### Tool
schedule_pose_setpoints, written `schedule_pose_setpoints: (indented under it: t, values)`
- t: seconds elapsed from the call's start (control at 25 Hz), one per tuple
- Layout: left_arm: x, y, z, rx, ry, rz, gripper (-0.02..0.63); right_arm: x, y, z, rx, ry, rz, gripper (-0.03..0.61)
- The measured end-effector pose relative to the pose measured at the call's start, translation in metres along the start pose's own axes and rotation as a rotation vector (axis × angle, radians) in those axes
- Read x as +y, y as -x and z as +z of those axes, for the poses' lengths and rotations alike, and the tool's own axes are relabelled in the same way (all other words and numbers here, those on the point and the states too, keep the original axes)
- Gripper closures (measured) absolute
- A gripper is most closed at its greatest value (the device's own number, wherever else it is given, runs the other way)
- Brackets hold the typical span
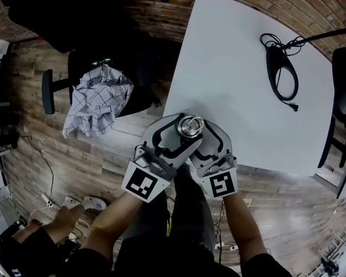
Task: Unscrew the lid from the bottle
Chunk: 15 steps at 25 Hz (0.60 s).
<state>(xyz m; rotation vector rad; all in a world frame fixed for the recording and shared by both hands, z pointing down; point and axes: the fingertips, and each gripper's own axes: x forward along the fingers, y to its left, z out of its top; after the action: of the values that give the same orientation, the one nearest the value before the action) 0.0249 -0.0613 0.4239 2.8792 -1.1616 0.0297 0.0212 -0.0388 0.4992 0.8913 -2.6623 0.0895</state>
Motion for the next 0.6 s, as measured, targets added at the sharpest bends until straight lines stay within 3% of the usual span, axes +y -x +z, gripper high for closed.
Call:
schedule_pose_setpoints:
  t: [0.6]
  values:
    - [0.008,0.004,0.029,-0.014,-0.034,0.006,0.368,-0.018,0.031,0.013,0.026,-0.024,-0.08,0.285]
